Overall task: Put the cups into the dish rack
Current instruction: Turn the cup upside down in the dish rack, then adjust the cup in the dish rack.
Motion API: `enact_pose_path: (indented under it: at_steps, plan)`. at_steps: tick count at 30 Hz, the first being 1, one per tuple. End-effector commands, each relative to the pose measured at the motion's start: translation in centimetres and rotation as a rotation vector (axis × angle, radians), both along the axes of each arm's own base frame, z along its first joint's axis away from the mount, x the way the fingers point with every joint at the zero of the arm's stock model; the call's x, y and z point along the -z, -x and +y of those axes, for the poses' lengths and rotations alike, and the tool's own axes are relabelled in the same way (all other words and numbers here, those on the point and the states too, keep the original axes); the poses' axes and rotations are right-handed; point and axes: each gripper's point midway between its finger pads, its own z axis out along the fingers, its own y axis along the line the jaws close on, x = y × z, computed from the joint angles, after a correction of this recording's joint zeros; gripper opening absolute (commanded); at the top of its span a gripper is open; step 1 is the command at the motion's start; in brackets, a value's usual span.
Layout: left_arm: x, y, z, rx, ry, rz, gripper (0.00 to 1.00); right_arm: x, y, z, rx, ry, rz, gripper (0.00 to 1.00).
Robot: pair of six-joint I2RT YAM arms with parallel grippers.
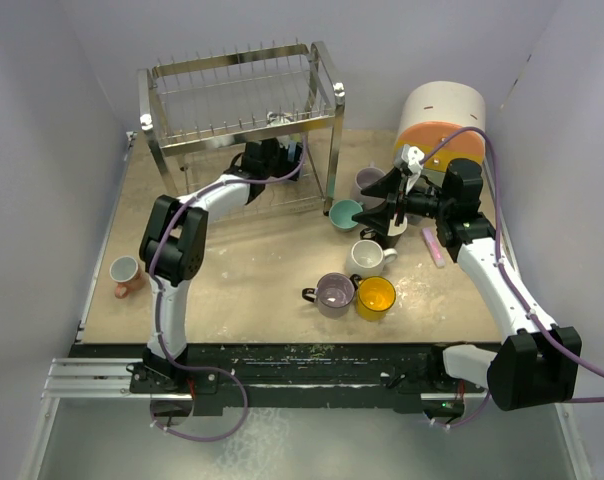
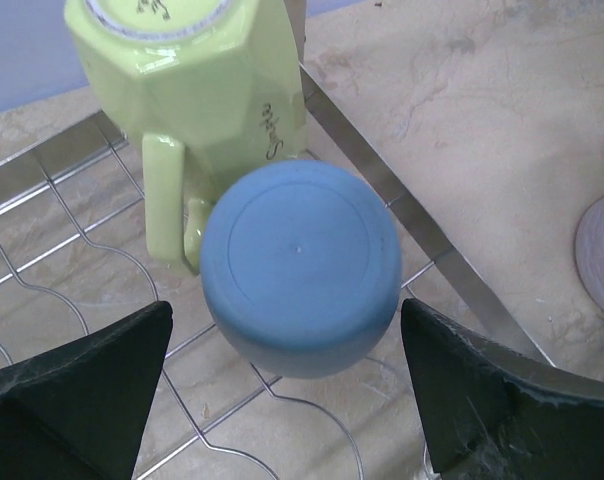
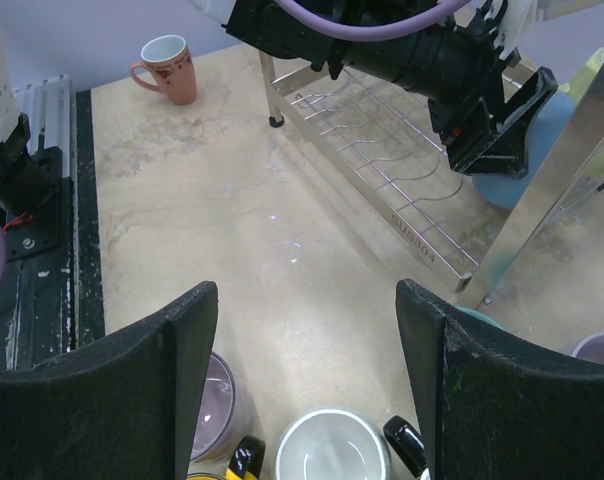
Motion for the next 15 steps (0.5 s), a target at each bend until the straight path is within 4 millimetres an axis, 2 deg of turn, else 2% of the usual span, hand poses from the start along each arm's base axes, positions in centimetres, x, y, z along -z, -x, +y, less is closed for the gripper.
enact_pose_path:
  at_steps: [1,6,11,15]
  plan:
    - [-4.4,0.2,0.2,0.014,0.037,-0.103,0.96,-1.7,0.3,-0.1,-0.011,-0.007,-0.093,0.74]
    - [-3.8,0.4,0.1,0.028,0.034,-0.094,0.86,-1.6,0.3,-0.1,-0.015,-0.007,-0.091,0.74]
    - [-3.3,0.0,-0.4,0.04,0.035,-0.079,0.68,-1.6,0.4,-0.1,-0.016,-0.007,-0.092,0.74]
    - [-3.3,-0.4,-0.9,0.051,0.046,-0.075,0.64,-1.5,0.3,-0.1,-0.014,-0.006,-0.09,0.74]
